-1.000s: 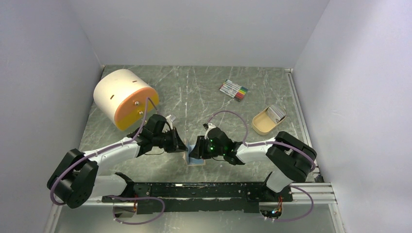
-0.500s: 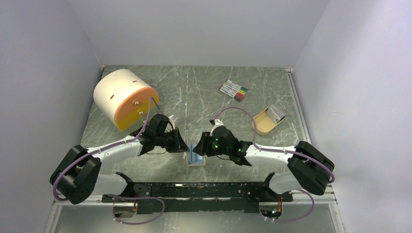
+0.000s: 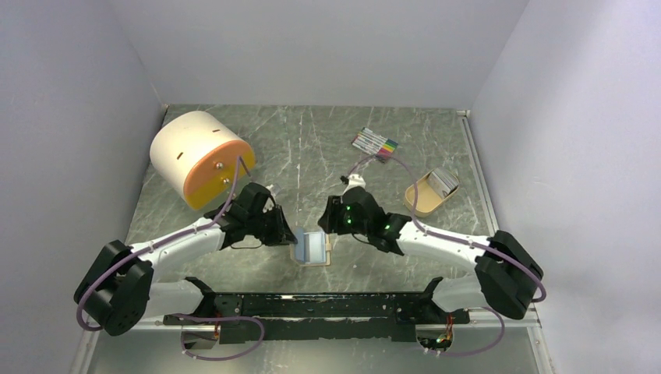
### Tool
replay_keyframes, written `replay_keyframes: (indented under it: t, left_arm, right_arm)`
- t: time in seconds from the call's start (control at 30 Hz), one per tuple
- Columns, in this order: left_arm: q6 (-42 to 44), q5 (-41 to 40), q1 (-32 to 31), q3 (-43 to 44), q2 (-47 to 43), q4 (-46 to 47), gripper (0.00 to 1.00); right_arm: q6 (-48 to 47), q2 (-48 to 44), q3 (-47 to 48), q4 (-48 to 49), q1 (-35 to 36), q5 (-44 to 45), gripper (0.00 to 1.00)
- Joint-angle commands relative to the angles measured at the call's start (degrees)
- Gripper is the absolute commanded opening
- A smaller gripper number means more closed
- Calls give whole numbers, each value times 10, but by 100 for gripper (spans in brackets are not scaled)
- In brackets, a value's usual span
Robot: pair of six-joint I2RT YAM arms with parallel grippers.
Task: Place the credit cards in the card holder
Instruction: Turn over the card slot in the card holder, then pick up the credit card from the storage box.
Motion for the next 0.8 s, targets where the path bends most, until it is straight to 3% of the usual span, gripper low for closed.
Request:
replay_keyframes:
  t: [0.0, 0.37, 0.57, 0.77]
  left_arm:
    - [13, -37, -5, 11, -16, -46, 23]
    - [24, -17, 1, -6, -12, -15, 32]
    - [37, -9, 4, -9, -13, -16, 30]
    - [47, -1, 9, -16, -14, -15, 24]
  right_arm:
    - [-120, -39, 42, -32, -54, 24, 48]
    - [-314, -6, 152, -122, -263, 2, 49]
    - [-445, 53, 224, -207, -322, 81, 48]
    - [-563, 60, 212, -210, -371, 133, 49]
